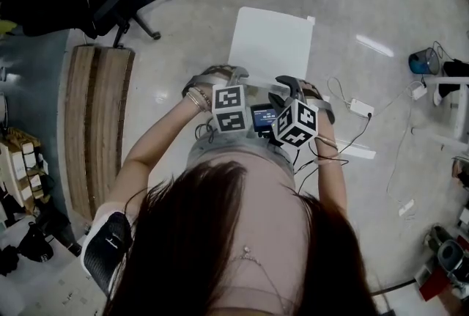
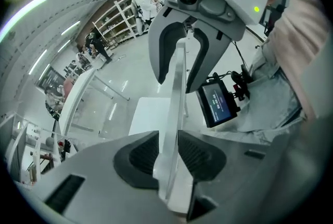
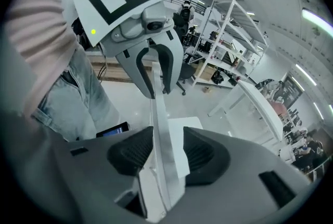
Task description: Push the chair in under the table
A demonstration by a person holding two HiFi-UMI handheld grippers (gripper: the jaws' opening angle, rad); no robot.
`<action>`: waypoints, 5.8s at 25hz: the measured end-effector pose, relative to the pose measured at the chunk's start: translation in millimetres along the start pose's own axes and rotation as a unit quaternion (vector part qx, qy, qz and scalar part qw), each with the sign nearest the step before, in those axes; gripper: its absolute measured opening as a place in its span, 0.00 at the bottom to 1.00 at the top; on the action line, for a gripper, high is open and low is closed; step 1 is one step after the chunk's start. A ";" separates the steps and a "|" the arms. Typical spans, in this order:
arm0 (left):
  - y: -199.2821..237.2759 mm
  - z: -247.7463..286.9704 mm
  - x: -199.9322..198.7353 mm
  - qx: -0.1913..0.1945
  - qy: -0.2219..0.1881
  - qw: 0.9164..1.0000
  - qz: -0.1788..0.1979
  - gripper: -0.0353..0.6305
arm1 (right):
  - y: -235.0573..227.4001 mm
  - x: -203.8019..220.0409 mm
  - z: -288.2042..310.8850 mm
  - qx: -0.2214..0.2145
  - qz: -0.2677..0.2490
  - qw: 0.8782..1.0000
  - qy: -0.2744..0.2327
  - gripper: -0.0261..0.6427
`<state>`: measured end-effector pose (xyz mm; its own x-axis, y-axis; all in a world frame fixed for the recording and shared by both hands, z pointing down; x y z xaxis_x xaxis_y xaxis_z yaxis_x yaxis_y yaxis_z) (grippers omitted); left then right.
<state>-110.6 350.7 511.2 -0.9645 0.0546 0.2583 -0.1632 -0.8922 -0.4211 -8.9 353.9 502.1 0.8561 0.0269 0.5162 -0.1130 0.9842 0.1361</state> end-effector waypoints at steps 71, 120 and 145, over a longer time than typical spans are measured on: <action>140.7 80.3 2.2 0.081 -0.040 0.993 0.075 0.18 | -153.3 -8.9 54.3 -0.068 0.006 0.993 0.098 0.18; 304.1 187.3 -81.9 0.052 0.015 0.999 -0.004 0.19 | -363.7 52.2 54.0 -0.091 -0.035 0.993 0.063 0.18; 379.9 233.2 -119.5 0.021 0.043 0.997 -0.058 0.21 | -463.3 77.7 52.9 -0.120 -0.079 0.989 0.032 0.18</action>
<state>-8.9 -99.4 523.1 -0.9540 0.1958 0.2271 -0.2683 -0.8956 -0.3548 83.2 -109.2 523.8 0.8843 -0.1277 0.4491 0.1419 0.9899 0.0021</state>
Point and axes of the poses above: the fingertips, and each gripper's own axes: z forward along the fingers, y to its left, x out of its underside, the point moved 7 cm from there along -z, backward along the fingers, and after that the axes turned 9 degrees about -x, right-handed, at the moved point
